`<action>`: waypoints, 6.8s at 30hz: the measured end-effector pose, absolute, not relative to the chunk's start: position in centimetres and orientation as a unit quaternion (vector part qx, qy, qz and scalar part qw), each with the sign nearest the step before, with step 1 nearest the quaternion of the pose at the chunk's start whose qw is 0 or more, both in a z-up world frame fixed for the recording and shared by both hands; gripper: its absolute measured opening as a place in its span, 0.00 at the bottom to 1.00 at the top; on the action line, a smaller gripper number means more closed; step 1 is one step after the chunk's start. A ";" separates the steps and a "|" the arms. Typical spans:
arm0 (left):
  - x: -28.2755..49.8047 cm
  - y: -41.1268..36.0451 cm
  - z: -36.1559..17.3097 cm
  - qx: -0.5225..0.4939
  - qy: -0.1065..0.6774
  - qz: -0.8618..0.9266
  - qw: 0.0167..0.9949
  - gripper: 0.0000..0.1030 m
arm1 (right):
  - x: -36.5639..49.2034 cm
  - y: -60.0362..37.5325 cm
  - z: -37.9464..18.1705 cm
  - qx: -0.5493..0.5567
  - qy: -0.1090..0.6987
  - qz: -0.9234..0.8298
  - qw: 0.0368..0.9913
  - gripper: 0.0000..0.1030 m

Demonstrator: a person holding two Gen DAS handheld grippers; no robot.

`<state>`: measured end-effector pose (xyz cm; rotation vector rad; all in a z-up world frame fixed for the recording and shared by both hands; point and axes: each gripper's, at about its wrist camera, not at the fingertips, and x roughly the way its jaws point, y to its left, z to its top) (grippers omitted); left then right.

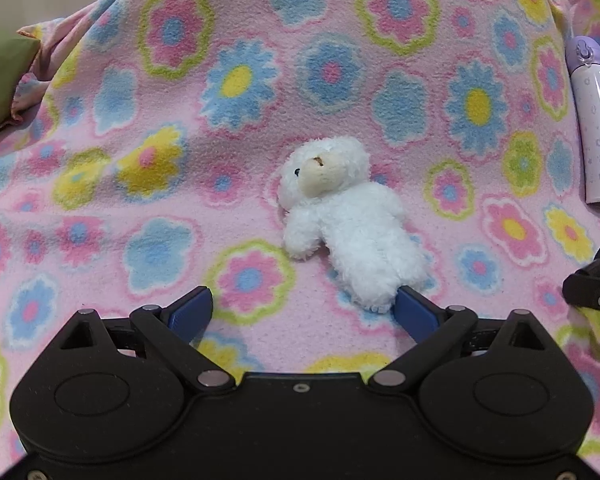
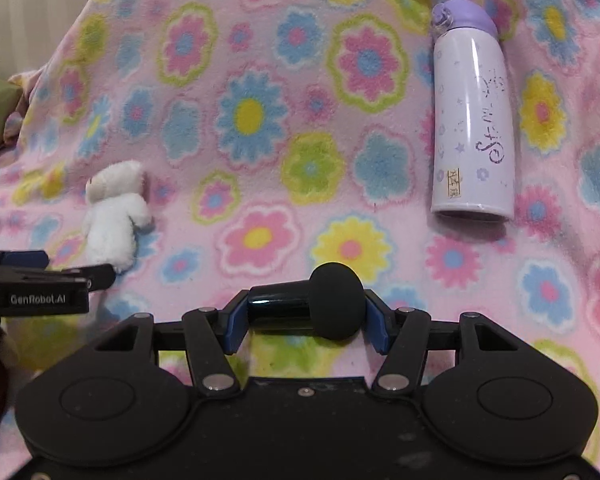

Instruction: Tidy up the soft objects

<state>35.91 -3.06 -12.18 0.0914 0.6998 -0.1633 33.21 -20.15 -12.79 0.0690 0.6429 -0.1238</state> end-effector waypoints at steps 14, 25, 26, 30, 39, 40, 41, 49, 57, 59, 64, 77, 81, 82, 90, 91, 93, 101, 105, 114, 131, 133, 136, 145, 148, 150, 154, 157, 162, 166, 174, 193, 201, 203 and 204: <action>34.9 -2.9 -10.2 0.017 0.330 -0.077 0.941 0.90 | 33.6 -19.9 -13.0 0.017 0.322 -0.062 0.945 0.58; 40.8 -5.0 -9.5 0.007 0.346 -0.040 0.937 0.91 | 33.6 -19.8 -13.0 0.019 0.322 -0.063 0.944 0.58; 41.2 -5.2 -9.6 0.008 0.346 -0.040 0.937 0.91 | 33.6 -19.9 -13.0 0.019 0.322 -0.063 0.944 0.58; 42.5 -5.8 -10.0 0.019 0.350 -0.042 0.936 0.91 | 33.7 -19.9 -13.0 0.020 0.323 -0.063 0.944 0.58; 43.9 -5.9 -11.5 -0.013 0.366 -0.048 0.929 0.72 | 33.7 -19.8 -13.0 0.024 0.323 -0.063 0.944 0.58; 43.8 -5.8 -11.3 -0.016 0.364 -0.052 0.930 0.62 | 33.7 -19.8 -13.0 0.025 0.323 -0.063 0.944 0.58; 43.6 -5.7 -11.2 -0.020 0.363 -0.056 0.930 0.58 | 33.7 -19.9 -13.0 0.026 0.323 -0.063 0.944 0.58; 39.7 -4.5 -8.7 -0.043 0.367 -0.082 0.926 0.55 | 33.8 -19.8 -13.0 0.026 0.324 -0.064 0.944 0.58; 33.6 -3.3 -6.5 -0.019 0.362 -0.105 0.926 0.55 | 33.7 -20.0 -13.0 0.035 0.320 -0.065 0.944 0.57; 32.4 -2.9 -6.2 -0.019 0.365 -0.109 0.924 0.55 | 33.6 -20.1 -12.9 0.040 0.319 -0.065 0.945 0.56; 28.9 -2.2 -5.9 -0.006 0.369 -0.111 0.923 0.55 | 33.4 -20.2 -12.9 0.046 0.316 -0.066 0.945 0.56; 19.3 -0.8 -3.0 -0.024 0.355 -0.107 0.928 0.55 | 33.5 -20.0 -12.8 0.037 0.324 -0.072 0.943 0.55; 16.8 -0.2 -2.9 -0.030 0.354 -0.110 0.928 0.55 | 33.4 -19.3 -12.4 0.013 0.331 -0.089 0.939 0.54; 16.4 0.0 -2.9 -0.032 0.356 -0.110 0.928 0.55 | 33.1 -19.2 -12.2 0.008 0.333 -0.095 0.938 0.55; 13.6 0.9 -2.1 -0.030 0.344 -0.101 0.933 0.55 | 25.6 -18.6 -7.7 0.023 0.307 -0.074 0.949 0.55; 13.3 0.9 -1.9 -0.031 0.341 -0.100 0.934 0.55 | 24.0 -18.5 -6.7 0.026 0.300 -0.069 0.951 0.55; 12.6 1.0 -1.6 -0.029 0.336 -0.099 0.936 0.55 | 21.3 -18.3 -5.1 0.034 0.286 -0.060 0.956 0.55; 9.0 -0.2 -0.3 -0.010 0.317 -0.112 0.942 0.55 | 9.7 -17.2 0.1 0.103 0.248 -0.035 0.963 0.56; 6.8 -0.8 0.3 -0.001 0.307 -0.123 0.944 0.56 | 4.6 -16.2 1.3 0.134 0.239 -0.025 0.961 0.56; 2.8 -1.0 0.2 -0.006 0.318 -0.133 0.939 0.55 | -2.7 -14.0 1.0 0.159 0.258 -0.026 0.953 0.56; 3.2 -0.5 -1.8 -0.019 0.362 -0.116 0.925 0.56 | -4.0 -13.1 -0.9 0.175 0.323 -0.034 0.930 0.56; 3.2 -0.4 -2.0 -0.018 0.365 -0.112 0.924 0.56 | -3.7 -13.0 -1.3 0.174 0.334 -0.035 0.926 0.56; 3.3 -0.4 -2.3 -0.016 0.368 -0.108 0.924 0.56 | -3.5 -13.0 -1.6 0.172 0.347 -0.033 0.921 0.56; 4.0 -0.2 -2.6 -0.028 0.376 -0.110 0.920 0.57 | -3.1 -12.2 -1.2 0.155 0.345 -0.019 0.926 0.57; 4.2 -0.3 -2.7 -0.029 0.375 -0.112 0.920 0.57 | -2.8 -12.1 -1.3 0.153 0.347 -0.016 0.925 0.57; 4.5 -0.4 -2.7 -0.031 0.376 -0.115 0.919 0.60 | -2.6 -12.1 -1.4 0.154 0.347 -0.012 0.925 0.57; 4.7 -0.3 -2.8 -0.045 0.378 -0.120 0.917 0.72 | -2.7 -12.2 -1.4 0.153 0.342 -0.006 0.927 0.58; 4.7 -0.2 -2.8 -0.047 0.376 -0.116 0.918 0.72 | -2.8 -12.3 -1.3 0.152 0.340 -0.005 0.928 0.61; 4.7 0.0 -2.8 -0.047 0.378 -0.106 0.918 0.72 | -3.0 -12.4 -1.1 0.150 0.335 -0.013 0.930 0.61; 4.4 0.0 -2.7 -0.039 0.377 -0.095 0.920 0.73 | -3.3 -12.4 -0.9 0.143 0.332 -0.022 0.932 0.62; 3.7 -0.1 -2.4 -0.013 0.368 -0.084 0.926 0.78 | -3.5 -12.5 -0.7 0.126 0.330 -0.041 0.935 0.67; 2.8 0.0 -2.5 0.008 0.389 -0.073 0.918 0.86 | -3.8 -13.0 -0.9 0.104 0.337 -0.075 0.933 0.84; 2.2 0.2 -2.2 0.009 0.383 -0.075 0.921 0.87 | -3.9 -13.2 -1.0 0.099 0.342 -0.087 0.931 0.96; 2.2 0.2 -2.2 0.010 0.384 -0.076 0.920 0.88 | -3.9 -13.3 -1.0 0.098 0.342 -0.092 0.930 1.00; 2.2 0.2 -2.2 0.011 0.385 -0.076 0.920 0.88 | -3.9 -13.3 -1.0 0.098 0.341 -0.093 0.930 1.00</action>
